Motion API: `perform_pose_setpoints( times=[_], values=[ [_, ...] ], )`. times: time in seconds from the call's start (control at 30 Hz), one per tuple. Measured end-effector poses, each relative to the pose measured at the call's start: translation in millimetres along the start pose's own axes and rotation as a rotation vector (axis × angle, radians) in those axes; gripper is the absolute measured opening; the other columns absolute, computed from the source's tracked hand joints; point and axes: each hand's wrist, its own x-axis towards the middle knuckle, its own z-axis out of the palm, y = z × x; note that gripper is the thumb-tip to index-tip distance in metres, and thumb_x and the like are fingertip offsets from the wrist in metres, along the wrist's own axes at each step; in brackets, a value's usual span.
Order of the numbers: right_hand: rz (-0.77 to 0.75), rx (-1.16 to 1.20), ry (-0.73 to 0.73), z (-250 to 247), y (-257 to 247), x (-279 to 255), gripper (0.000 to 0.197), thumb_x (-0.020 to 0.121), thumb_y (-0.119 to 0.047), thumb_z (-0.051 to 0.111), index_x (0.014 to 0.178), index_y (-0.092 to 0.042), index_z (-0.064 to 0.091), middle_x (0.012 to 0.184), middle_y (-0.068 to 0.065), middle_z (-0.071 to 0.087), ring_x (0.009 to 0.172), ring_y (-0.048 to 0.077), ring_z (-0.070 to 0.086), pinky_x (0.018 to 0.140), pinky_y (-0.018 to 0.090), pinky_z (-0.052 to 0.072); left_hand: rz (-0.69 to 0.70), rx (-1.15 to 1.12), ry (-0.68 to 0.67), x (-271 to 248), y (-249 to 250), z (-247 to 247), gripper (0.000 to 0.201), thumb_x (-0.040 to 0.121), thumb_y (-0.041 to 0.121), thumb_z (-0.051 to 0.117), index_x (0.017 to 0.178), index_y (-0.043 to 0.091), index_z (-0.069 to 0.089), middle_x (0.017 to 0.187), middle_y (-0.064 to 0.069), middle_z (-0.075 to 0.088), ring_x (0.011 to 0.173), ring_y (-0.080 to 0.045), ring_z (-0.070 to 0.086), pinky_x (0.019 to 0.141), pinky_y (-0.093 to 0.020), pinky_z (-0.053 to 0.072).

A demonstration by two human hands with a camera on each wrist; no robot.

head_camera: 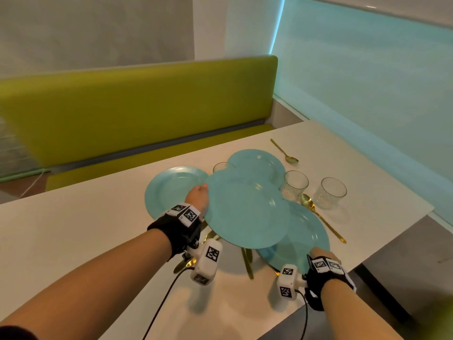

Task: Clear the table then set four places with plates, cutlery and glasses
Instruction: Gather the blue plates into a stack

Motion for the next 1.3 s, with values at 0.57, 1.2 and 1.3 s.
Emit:
perform_pose_setpoints(
  times=[0.57,1.2,1.3],
  values=[
    [-0.167,0.302,0.047,-25,19,-85,0.046,0.098,-0.029,0.041,0.123,0.008,0.049,0.107,0.025,0.058,0.100,0.040,0.060,0.093,0.058,0.048,0.021,-0.115,-0.065,-29,-18,-45,0.045,0.099,0.029,0.031,0.121,-0.001,0.057,0.130,-0.020,0.056,0.119,-0.037,0.052,0.107,-0.045,0.039],
    [-0.318,0.481,-0.246,61,-9,-185,0.030,0.101,-0.035,0.035,0.092,-0.016,0.056,0.090,0.010,0.063,0.079,0.027,0.059,0.076,0.042,0.051,0.116,0.064,0.054,-31,-36,-105,0.046,0.101,0.028,0.024,0.130,0.000,0.048,0.135,-0.021,0.050,0.124,-0.036,0.046,0.106,-0.038,0.032],
    [-0.379,0.482,-0.275,75,-24,-183,0.034,0.098,-0.043,0.038,0.098,-0.018,0.060,0.102,0.011,0.069,0.093,0.028,0.062,0.095,0.052,0.048,0.104,0.066,0.063,-24,-33,-110,0.045,0.101,0.028,0.025,0.130,0.002,0.047,0.136,-0.021,0.049,0.124,-0.036,0.046,0.106,-0.039,0.034]
  ],
)
